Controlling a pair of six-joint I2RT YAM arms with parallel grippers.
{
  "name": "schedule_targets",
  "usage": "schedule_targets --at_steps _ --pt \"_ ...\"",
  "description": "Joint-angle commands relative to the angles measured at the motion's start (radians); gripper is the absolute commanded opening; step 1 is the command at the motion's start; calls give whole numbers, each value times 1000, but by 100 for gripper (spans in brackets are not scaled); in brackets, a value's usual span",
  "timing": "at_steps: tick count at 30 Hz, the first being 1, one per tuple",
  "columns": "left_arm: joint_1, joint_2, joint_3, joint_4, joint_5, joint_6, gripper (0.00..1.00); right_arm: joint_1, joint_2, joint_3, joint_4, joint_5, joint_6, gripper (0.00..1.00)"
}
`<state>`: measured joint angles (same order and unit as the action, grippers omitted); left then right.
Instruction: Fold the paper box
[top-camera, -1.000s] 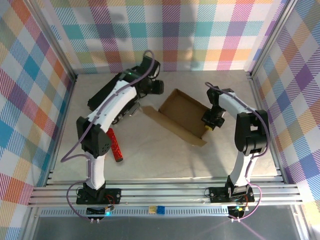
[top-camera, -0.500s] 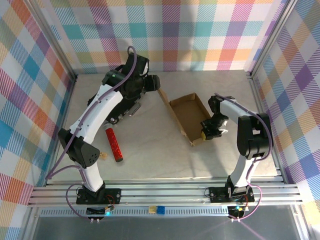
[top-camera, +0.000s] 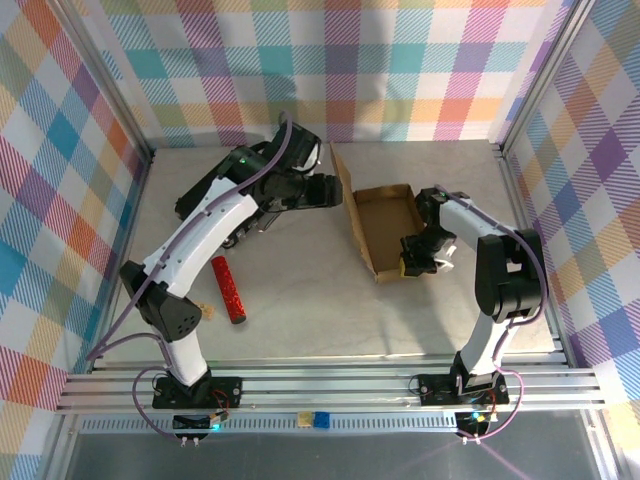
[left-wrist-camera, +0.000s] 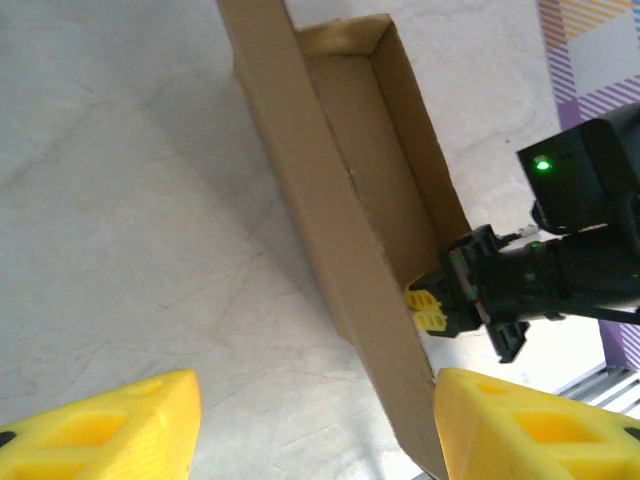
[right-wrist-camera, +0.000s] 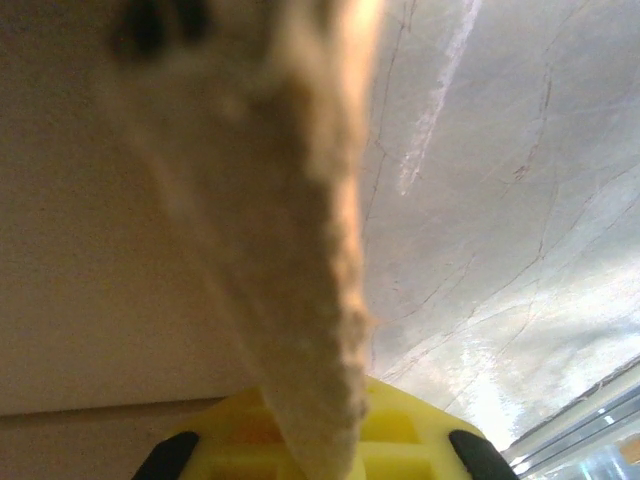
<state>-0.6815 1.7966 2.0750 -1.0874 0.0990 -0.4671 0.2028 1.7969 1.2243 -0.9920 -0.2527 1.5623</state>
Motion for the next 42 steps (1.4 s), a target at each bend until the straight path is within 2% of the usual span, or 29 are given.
schedule_targets --at_steps 1,5,10,13,19,23,25,28,29,33,35,38,42 --pt "-38 63 76 -67 -45 27 63 10 19 -12 -4 -23 58 0" --pt "-45 119 156 -59 -84 59 64 14 28 -10 5 -28 61 0" --pt "-52 245 325 -146 -98 111 64 13 34 -14 10 -33 61 0" --pt "-64 319 401 -224 -161 166 62 14 35 -17 12 -36 64 0" --pt "-84 338 396 -220 -286 270 52 14 31 -23 12 -39 76 0" --pt "-104 358 420 -237 -319 318 37 13 24 -21 10 -37 81 1" --pt "-112 361 419 -239 -327 331 27 15 19 -21 17 -38 82 7" --pt "-127 365 416 -235 -346 355 20 15 1 -27 41 -47 89 18" --pt "-131 366 417 -235 -360 368 19 15 -10 -30 49 -52 93 24" --pt "-145 367 438 -246 -420 419 16 20 -74 5 34 -51 109 62" --pt "-145 367 442 -247 -443 447 16 22 -106 38 13 -51 107 73" --pt "-145 360 444 -243 -475 491 16 24 -154 103 -29 -52 77 82" --pt "-146 337 428 -228 -531 565 17 24 -232 192 -60 36 -50 86"
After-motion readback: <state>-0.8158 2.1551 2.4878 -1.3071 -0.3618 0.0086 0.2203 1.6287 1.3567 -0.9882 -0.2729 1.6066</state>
